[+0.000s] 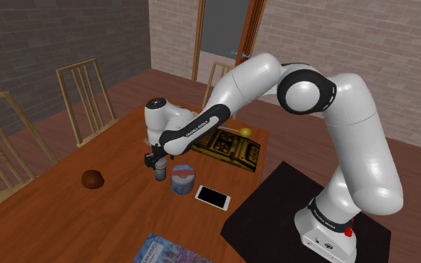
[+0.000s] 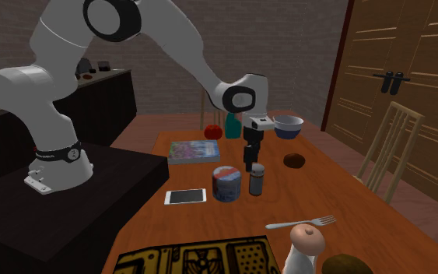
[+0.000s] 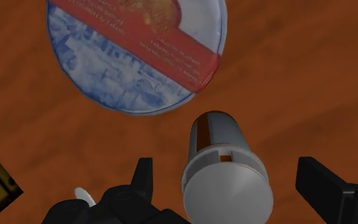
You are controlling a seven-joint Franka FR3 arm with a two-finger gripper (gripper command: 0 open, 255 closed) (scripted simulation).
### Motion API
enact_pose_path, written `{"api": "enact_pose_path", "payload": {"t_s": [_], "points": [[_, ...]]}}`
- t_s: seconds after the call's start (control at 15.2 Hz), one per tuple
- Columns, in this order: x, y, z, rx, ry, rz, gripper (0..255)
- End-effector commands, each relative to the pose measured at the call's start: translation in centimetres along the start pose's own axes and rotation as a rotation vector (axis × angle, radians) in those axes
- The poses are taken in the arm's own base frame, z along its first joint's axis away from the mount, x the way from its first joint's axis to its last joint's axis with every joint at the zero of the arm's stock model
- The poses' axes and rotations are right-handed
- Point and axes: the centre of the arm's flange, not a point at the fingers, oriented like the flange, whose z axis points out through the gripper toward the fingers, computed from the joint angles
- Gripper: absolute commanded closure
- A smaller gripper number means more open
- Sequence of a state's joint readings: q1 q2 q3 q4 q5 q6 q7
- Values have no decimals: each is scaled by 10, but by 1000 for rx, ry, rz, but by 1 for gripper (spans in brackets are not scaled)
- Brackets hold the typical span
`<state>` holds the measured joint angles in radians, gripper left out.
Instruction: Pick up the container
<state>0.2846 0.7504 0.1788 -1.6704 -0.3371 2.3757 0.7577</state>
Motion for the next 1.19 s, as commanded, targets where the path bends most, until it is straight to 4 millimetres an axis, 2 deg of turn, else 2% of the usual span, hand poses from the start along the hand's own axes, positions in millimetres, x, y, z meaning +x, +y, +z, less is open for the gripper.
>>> {"api": "enact_pose_path", "payload": {"t_s": [0.0,0.26,0.4,0.46,1.06,1.12], "points": [[1,-3,10,-1,1,0,0],[0,-5,35,-1,1,0,0],[0,-5,35,-1,1,0,0],[0,-5,34,-1,1,0,255],[0,-5,35,-1,1,0,255],[0,-5,29,-1,1,0,255]]}}
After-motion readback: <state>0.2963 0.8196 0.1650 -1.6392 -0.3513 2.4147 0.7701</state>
